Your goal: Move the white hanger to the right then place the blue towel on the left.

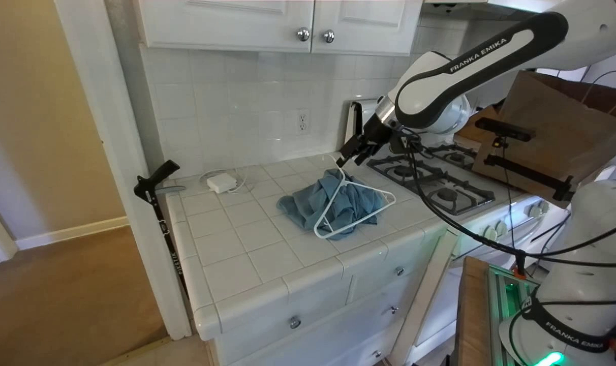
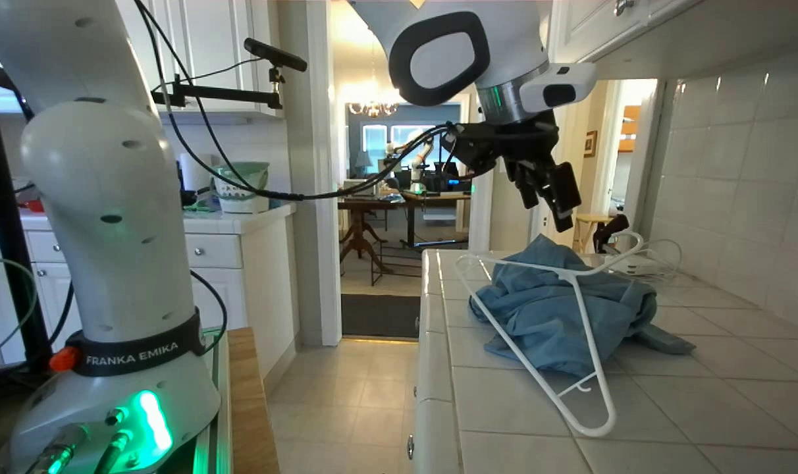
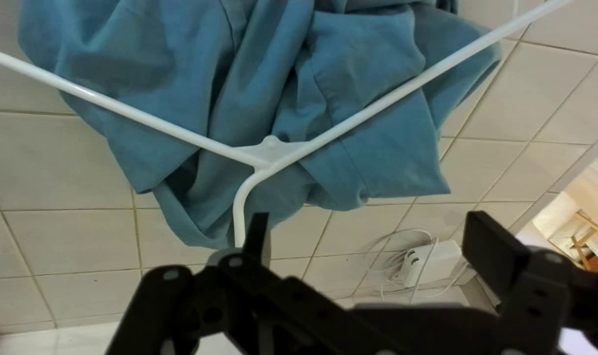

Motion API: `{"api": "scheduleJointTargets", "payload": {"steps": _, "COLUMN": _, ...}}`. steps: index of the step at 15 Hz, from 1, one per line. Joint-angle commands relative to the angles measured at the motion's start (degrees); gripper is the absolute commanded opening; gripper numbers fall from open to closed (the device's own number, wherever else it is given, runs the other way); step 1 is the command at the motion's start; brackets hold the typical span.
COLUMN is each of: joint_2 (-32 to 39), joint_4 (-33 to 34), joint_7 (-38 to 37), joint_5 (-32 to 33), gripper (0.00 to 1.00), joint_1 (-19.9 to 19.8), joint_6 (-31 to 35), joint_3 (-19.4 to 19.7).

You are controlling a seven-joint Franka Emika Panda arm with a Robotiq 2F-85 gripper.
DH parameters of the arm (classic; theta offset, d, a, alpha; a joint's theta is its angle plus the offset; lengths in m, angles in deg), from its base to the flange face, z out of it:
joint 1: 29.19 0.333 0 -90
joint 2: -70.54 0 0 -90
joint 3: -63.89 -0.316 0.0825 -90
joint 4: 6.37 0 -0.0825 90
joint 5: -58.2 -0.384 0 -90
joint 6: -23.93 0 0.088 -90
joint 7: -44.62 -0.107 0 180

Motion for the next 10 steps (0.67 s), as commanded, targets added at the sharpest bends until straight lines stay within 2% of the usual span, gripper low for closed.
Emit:
{"api": "scheduleJointTargets", "payload": {"steps": 1, "joint_2": 0.0, "joint_4": 0.1, "joint_7": 0.0, "joint_5": -0.1, "gripper": 1.0, "joint_1": 0.1, "joint_6": 0.0, "joint_3": 0.0}}
{"api": "scheduleJointTargets", "payload": {"steps": 4, "joint_2": 0.0, "joint_4": 0.2, "joint_7": 0.0, "joint_5": -0.1, "gripper": 1.0, "joint_1": 0.1, "joint_6": 0.0, "joint_3": 0.0}}
{"api": "scheduleJointTargets", "payload": {"steps": 6, "joint_2": 0.9, "joint_4": 0.2, "joint_7": 4.3, "joint_5": -2.2, "gripper": 1.0, "joint_1": 1.6, "joint_6": 2.3, "joint_3": 1.4}}
{"api": "scheduleJointTargets", "payload": {"steps": 10, "joint_2": 4.7, "joint_4": 1.3, "joint_7": 7.9, "joint_5": -4.4, "gripper": 1.0, "joint_1": 3.2, "joint_6": 5.7, "joint_3": 3.8}}
